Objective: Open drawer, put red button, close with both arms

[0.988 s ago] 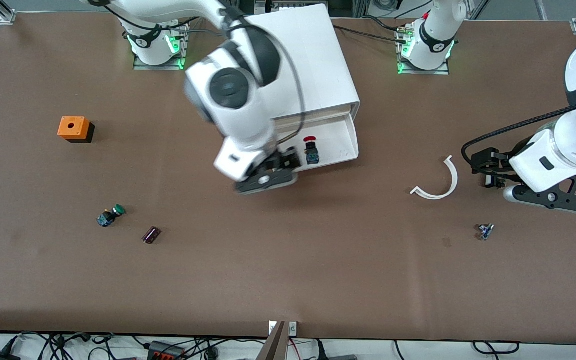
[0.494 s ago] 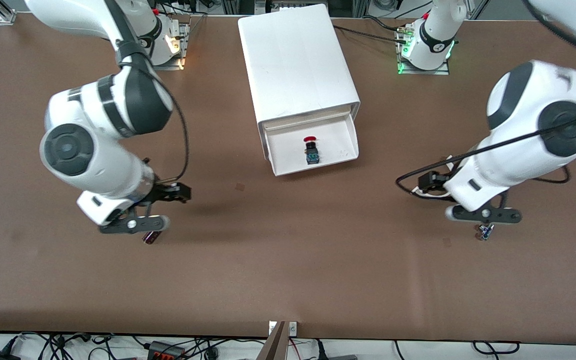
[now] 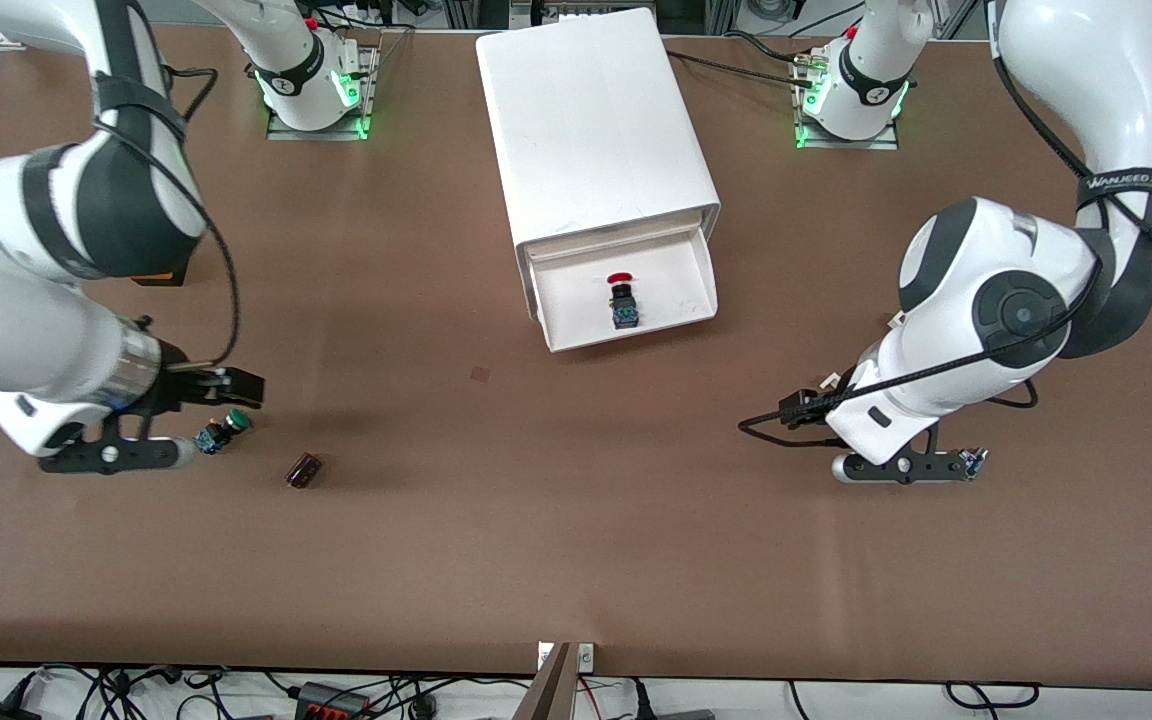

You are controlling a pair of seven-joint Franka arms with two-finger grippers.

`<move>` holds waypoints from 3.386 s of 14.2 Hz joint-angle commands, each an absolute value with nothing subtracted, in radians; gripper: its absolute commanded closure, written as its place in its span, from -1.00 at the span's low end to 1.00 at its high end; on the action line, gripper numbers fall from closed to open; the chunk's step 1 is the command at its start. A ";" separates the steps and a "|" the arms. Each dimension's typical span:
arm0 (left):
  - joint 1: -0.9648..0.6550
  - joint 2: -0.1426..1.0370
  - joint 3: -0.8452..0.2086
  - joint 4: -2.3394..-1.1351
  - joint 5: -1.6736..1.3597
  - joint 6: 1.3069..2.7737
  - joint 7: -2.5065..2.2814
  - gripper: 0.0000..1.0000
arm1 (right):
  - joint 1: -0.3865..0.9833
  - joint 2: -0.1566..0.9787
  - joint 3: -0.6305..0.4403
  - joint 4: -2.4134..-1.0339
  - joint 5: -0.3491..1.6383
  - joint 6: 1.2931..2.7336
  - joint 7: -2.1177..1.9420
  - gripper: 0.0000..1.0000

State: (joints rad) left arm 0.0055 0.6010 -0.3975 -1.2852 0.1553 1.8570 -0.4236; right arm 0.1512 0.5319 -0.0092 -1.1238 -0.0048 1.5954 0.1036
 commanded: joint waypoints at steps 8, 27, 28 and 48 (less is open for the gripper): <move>-0.023 0.612 -0.399 -1.314 0.172 1.888 -0.497 -1.00 | -0.015 0.318 -0.002 -1.268 0.003 1.548 -0.023 -1.00; -0.118 0.560 -0.561 -1.738 0.163 2.149 -0.865 -1.00 | -0.026 0.043 -0.002 -1.675 -0.025 1.718 -0.021 -1.00; -0.117 0.560 -0.577 -1.738 0.163 2.129 -0.867 -1.00 | -0.028 0.044 -0.002 -1.672 -0.025 1.715 -0.021 -1.00; 0.009 0.546 -0.721 -1.712 0.133 1.925 -0.907 -1.00 | -0.026 0.046 -0.005 -1.666 -0.018 1.715 -0.009 -1.00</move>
